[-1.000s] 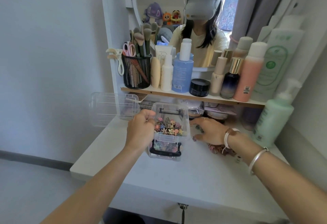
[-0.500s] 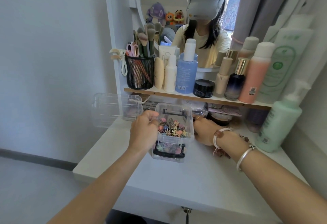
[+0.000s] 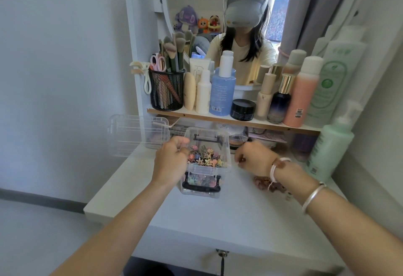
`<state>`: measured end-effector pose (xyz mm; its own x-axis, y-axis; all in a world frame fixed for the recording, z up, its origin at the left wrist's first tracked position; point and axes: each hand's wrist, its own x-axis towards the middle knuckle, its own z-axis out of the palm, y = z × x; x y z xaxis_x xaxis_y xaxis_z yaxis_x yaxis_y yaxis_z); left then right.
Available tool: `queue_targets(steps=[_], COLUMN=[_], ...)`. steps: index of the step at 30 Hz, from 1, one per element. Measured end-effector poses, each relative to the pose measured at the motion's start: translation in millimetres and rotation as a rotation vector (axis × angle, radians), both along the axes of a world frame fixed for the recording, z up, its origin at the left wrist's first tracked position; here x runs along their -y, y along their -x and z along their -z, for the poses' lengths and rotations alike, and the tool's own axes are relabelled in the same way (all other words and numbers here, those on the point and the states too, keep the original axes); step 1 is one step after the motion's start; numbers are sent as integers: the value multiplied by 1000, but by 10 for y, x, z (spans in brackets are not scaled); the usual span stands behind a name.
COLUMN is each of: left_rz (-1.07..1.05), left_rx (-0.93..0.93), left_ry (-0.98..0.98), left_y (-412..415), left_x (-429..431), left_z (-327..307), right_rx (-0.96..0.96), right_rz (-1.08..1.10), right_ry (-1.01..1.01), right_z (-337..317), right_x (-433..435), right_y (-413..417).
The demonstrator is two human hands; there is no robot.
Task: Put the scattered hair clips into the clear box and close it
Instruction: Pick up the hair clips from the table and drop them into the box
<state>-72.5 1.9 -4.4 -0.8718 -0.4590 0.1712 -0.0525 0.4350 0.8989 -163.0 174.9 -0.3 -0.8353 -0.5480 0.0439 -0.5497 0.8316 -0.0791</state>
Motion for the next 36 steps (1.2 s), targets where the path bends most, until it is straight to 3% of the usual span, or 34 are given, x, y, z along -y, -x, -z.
queue_targets(steps=[2, 5, 9, 15, 16, 20, 22, 29, 36], left_rz=[3, 10, 34, 23, 18, 5, 6, -1, 12], left_rx=[-5, 2, 9, 11, 11, 20, 22, 23, 22], left_ry=[-6, -9, -6, 10, 10, 17, 21, 18, 1], left_y=[-11, -34, -78, -86, -84, -82, -72, -27, -26], left_x=[-8, -24, -68, -82, -88, -79, -60, -30, -25], left_z=[-4, -4, -13, -23, -26, -37, -34, -15, -17], right_rx=[-18, 210, 399, 380, 329, 147, 155, 100, 101], right_rz=[23, -49, -141, 6, 61, 171, 155, 139, 69], right_ry=[262, 708, 614, 834, 778, 181, 67, -35, 83], right_z=[-263, -543, -497, -418, -356, 28, 212, 268, 190], right_x=[-16, 69, 175, -17, -44, -81, -13, 156, 201], right_y=[-60, -215, -294, -133, -98, 28, 71, 127, 36])
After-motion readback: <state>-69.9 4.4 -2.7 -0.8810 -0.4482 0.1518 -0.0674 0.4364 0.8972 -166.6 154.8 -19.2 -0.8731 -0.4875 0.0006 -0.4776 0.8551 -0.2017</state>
